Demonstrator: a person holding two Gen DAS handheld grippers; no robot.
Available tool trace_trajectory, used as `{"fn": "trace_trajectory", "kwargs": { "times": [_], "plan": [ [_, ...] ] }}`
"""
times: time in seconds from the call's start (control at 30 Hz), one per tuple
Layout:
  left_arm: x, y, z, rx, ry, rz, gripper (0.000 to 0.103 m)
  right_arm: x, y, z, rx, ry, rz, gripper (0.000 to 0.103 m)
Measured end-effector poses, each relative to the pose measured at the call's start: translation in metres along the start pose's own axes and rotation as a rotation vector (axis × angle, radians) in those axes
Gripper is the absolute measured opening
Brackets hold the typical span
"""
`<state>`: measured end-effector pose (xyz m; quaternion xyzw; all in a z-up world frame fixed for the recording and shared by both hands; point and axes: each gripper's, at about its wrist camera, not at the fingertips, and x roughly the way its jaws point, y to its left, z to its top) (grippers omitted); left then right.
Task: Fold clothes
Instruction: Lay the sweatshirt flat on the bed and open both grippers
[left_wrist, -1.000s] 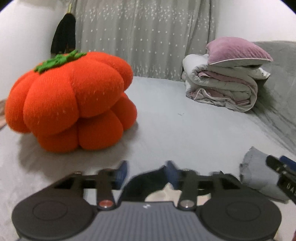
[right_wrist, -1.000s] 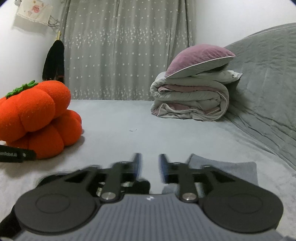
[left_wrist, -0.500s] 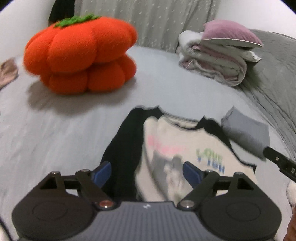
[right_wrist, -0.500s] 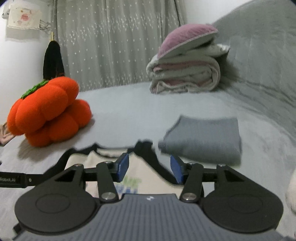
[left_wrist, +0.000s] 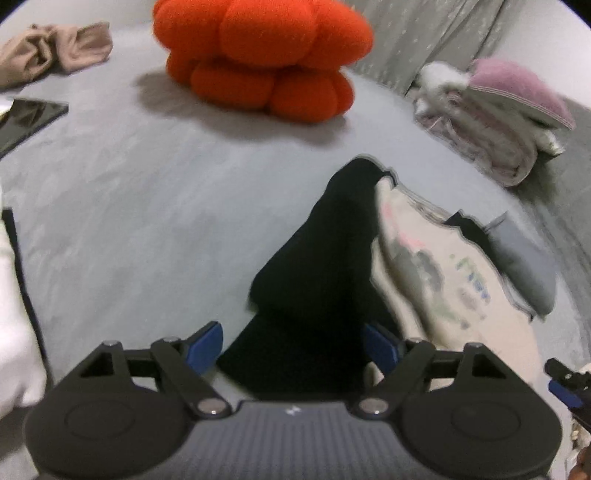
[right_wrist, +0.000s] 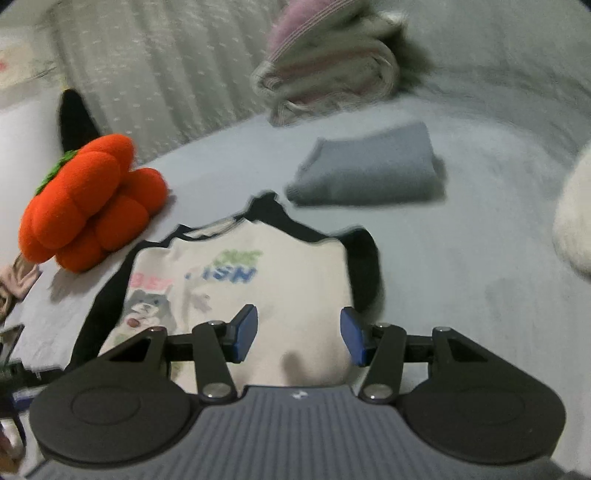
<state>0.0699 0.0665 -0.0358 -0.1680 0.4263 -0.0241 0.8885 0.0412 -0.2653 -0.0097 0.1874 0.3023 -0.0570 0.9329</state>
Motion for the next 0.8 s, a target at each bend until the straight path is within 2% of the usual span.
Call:
{"fn": "trace_trajectory", "kwargs": {
  "times": [0.07, 0.13, 0.2, 0.23, 0.27, 0.3, 0.4, 0.47, 0.7, 0.8],
  "plan": [
    [0.006, 0.000, -0.001, 0.009, 0.017, 0.004, 0.077, 0.004, -0.008, 0.000, 0.033, 0.026, -0.009, 0.054],
    [0.012, -0.002, -0.001, 0.023, 0.021, 0.023, 0.066, 0.008, -0.015, 0.000, 0.055, 0.052, -0.024, 0.054],
    [0.017, -0.004, 0.000, 0.042, 0.015, 0.050, 0.040, 0.011, -0.020, 0.000, 0.076, 0.077, -0.022, 0.054],
    [0.020, -0.005, 0.001, 0.051, 0.012, 0.061, 0.030, 0.013, -0.022, 0.000, 0.086, 0.089, -0.021, 0.054],
    [0.022, -0.006, 0.003, 0.057, 0.012, 0.070, 0.012, 0.013, -0.024, 0.000, 0.089, 0.093, -0.019, 0.054],
    [0.024, -0.006, 0.005, 0.064, 0.011, 0.079, 0.005, 0.014, -0.025, 0.000, 0.092, 0.096, -0.017, 0.054],
    [0.023, -0.002, 0.012, 0.044, 0.002, 0.086, 0.005, 0.015, -0.029, 0.000, 0.100, 0.107, -0.012, 0.054],
    [0.018, -0.001, 0.019, 0.045, -0.038, 0.106, 0.004, 0.015, -0.032, 0.000, 0.105, 0.114, -0.009, 0.054],
    [-0.013, 0.011, 0.047, 0.057, -0.284, 0.323, 0.004, 0.013, -0.042, 0.002, 0.120, 0.123, -0.003, 0.054],
    [-0.024, 0.023, 0.055, 0.024, -0.336, 0.379, 0.005, 0.009, -0.049, 0.003, 0.120, 0.119, -0.017, 0.054]
  ]
}}
